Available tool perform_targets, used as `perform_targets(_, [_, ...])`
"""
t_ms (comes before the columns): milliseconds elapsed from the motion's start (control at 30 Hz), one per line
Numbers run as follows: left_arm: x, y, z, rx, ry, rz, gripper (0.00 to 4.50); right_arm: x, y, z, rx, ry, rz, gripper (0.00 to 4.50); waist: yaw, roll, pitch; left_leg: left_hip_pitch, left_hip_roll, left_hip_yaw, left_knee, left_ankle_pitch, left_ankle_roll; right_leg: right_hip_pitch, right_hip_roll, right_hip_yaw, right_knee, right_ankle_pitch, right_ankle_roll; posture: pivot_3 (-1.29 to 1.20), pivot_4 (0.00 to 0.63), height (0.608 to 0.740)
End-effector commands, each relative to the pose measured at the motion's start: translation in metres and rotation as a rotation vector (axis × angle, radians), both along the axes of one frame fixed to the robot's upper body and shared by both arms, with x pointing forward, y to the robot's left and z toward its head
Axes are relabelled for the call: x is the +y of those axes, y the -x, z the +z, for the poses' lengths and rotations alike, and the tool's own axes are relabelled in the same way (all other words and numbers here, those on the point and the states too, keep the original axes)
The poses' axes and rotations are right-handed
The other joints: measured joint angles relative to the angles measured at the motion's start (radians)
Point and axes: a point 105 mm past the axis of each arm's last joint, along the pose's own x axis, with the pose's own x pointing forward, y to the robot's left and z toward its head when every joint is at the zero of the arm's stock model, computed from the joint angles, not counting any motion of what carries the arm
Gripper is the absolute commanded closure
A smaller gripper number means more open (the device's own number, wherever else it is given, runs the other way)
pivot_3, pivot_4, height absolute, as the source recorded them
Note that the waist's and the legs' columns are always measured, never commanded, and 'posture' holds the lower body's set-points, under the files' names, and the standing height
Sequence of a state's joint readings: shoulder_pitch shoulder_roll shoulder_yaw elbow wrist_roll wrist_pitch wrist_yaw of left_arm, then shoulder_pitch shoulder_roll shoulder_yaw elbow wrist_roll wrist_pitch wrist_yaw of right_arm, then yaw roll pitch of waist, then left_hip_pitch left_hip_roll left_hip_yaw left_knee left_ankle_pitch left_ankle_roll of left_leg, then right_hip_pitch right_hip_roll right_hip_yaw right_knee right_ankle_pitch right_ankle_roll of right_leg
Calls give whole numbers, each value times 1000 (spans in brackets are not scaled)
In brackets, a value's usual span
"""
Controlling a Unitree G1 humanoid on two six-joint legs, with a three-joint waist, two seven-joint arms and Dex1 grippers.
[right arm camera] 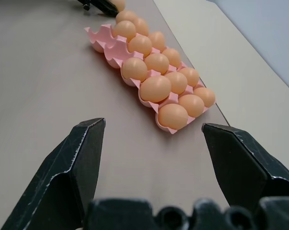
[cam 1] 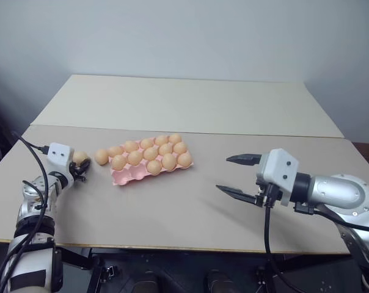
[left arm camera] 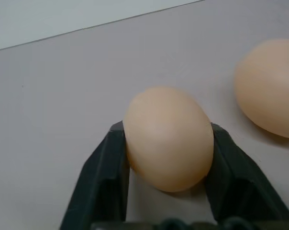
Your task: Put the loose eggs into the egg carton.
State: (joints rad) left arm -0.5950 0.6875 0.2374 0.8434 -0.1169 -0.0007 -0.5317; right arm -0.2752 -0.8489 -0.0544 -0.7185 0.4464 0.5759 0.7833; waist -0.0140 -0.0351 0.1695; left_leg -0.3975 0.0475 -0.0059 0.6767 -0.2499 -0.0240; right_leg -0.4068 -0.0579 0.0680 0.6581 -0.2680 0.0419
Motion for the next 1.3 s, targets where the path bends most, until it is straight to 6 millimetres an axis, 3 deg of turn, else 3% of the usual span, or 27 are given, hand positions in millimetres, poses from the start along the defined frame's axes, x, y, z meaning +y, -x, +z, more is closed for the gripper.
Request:
perform_targets(33, [2, -2, 14, -43, -32, 7, 2867, -1, 2, 10, -55, 6, -6, 682, 0, 0, 0, 0, 0, 0, 0, 0, 0, 0, 0, 0, 0, 0, 0, 0, 150, 740])
perform_targets(200, [6, 4, 28, -80, -69, 9, 2867, -1, 3, 11, -57, 5, -8, 682, -1, 0, 0, 0, 0, 0, 0, 0, 0, 0, 0, 0, 0, 0, 0, 0, 150, 740])
perform_targets(233, [4, 6, 42, -134, -65, -9, 2867, -1, 3, 11, -57, 6, -9, 682, -1, 0, 0, 0, 0, 0, 0, 0, 0, 0, 0, 0, 0, 0, 0, 0, 150, 740])
perform_targets(333, [-17, 22, 85, -284, -68, -163, 2867, -1, 3, 10, -58, 5, -15, 682, -2, 0, 0, -1, 0, 0, 0, 0, 0, -1, 0, 0, 0, 0, 0, 0, 150, 740])
perform_targets(533, [-56, 41, 102, -326, -71, -449, 2867, 0, 3, 9, -58, 1, -17, 682, 3, 0, 0, 1, 0, 0, 0, 0, 0, 1, 0, 0, 0, 0, 0, 0, 150, 740])
perform_targets(733, [-113, 33, 90, -255, -37, -683, 2867, 1, 1, 9, -65, -2, -19, 682, 5, 0, 0, 1, 0, 0, 0, 0, 0, 1, 0, 0, -1, 0, 0, 0, 150, 740])
perform_targets(900, [-140, 28, 67, -140, -80, -822, 2867, 1, 4, 9, -69, -2, -35, 682, -4, 0, 0, 0, 0, 0, 0, 0, 0, 1, 0, 0, 0, 0, 0, 0, 150, 740])
perform_targets(1133, [-147, 25, 53, -67, -152, -875, 2867, -5, 8, 5, -64, 11, -79, 682, -3, 0, 0, 0, 0, 0, 0, 0, 0, 1, 1, 1, 0, 0, 0, 0, 150, 740])
perform_targets(1300, [-145, 26, 57, -72, -158, -891, 2867, -4, 9, 4, -66, 5, -91, 682, -1, 0, 0, 0, 0, 0, 1, 0, 0, 1, 1, 0, -1, 0, 0, 0, 150, 740])
